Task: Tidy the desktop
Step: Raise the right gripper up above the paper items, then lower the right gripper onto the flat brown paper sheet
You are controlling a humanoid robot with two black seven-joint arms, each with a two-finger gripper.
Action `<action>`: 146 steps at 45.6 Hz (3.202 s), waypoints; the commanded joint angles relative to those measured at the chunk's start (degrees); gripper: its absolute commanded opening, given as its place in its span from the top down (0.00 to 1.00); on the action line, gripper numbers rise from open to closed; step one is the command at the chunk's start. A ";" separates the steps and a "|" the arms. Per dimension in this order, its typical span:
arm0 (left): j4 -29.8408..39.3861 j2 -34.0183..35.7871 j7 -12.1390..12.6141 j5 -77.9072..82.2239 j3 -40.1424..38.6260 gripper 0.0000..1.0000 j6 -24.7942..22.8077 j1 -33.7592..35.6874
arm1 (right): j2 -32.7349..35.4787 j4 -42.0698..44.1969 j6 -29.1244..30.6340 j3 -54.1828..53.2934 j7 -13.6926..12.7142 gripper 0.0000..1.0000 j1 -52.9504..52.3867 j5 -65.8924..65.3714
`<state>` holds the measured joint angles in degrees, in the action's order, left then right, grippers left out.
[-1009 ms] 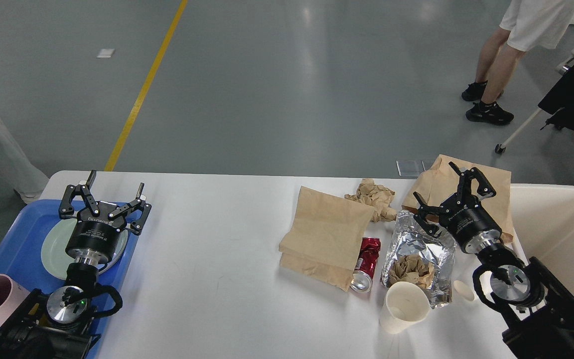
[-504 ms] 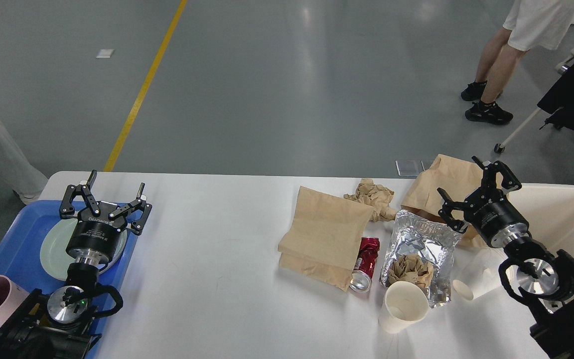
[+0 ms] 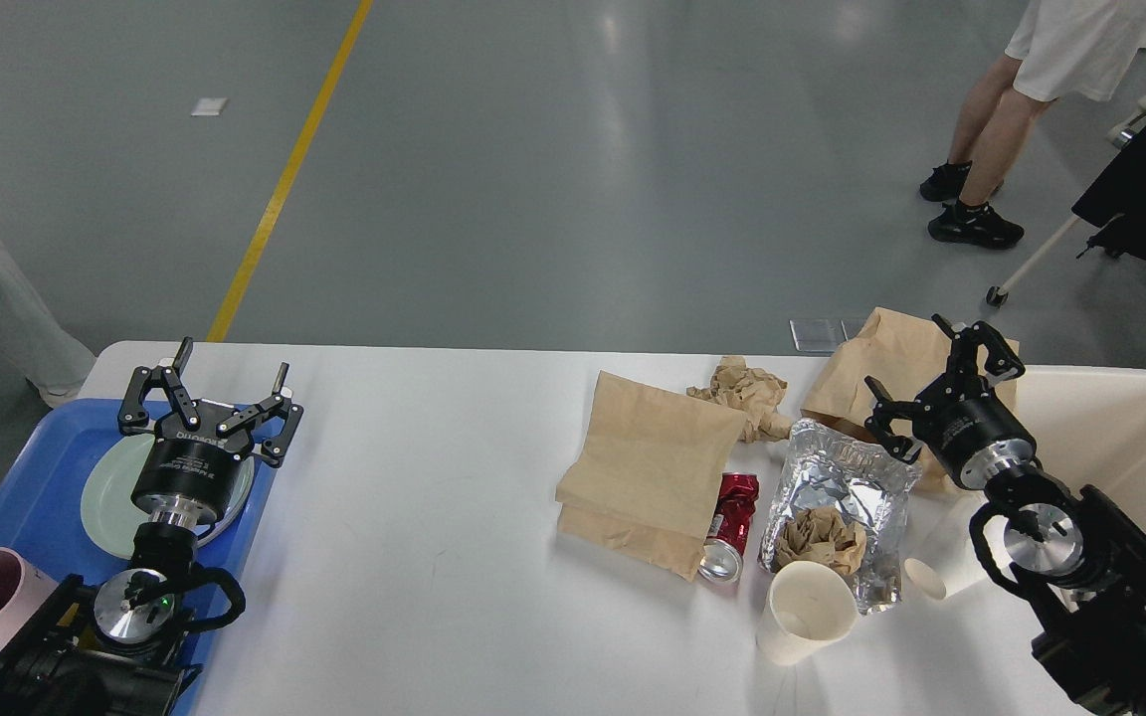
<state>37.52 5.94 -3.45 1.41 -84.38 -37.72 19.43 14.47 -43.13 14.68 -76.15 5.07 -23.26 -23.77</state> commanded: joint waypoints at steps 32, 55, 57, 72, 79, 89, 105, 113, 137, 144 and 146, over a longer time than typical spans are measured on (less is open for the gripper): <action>0.01 0.04 0.02 0.00 0.00 0.04 0.01 0.00 | 13.81 -5.03 6.23 25.85 1.35 0.00 -7.23 8.57; -0.07 0.12 -0.07 0.00 0.09 0.04 0.01 0.00 | 23.68 -5.21 7.99 87.45 1.35 0.00 -45.54 8.83; -0.07 0.13 -0.07 0.00 0.00 0.04 0.01 0.00 | 22.71 -5.21 8.78 94.65 1.35 0.00 -50.72 8.83; -0.07 0.21 -0.07 0.09 0.09 0.04 0.10 0.00 | 2.16 -9.51 16.87 135.36 0.12 0.00 -78.77 8.75; -0.07 0.21 -0.07 0.00 0.00 0.04 0.10 0.00 | -7.95 -15.93 22.14 144.34 -0.06 0.00 -89.23 9.36; -0.16 0.21 -0.07 0.00 0.00 0.04 0.10 0.00 | -12.45 -28.31 26.80 147.25 -0.32 0.00 -102.85 12.87; -0.07 0.21 0.02 0.00 0.09 0.04 0.10 0.00 | -7.09 -42.65 25.49 145.76 -10.51 0.02 -112.27 22.80; -0.07 0.21 0.02 0.00 0.09 0.04 0.01 0.00 | -6.03 -42.47 19.95 146.20 -10.43 0.03 -111.83 34.39; -0.07 0.04 0.11 0.00 0.09 0.04 0.01 0.00 | -10.16 -31.50 3.86 140.58 -9.81 0.00 -88.82 41.44; -0.07 0.13 0.02 0.00 0.00 0.04 0.01 0.00 | -12.36 -21.22 3.16 137.76 -9.81 0.00 -76.52 41.27; -0.07 0.13 0.02 0.00 0.00 0.04 0.01 0.00 | -12.80 -18.41 3.16 137.67 -9.81 0.00 -73.35 41.09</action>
<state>37.43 5.99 -3.37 1.40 -84.36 -37.72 19.42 3.21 -68.69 18.08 62.37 -4.74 -105.07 17.71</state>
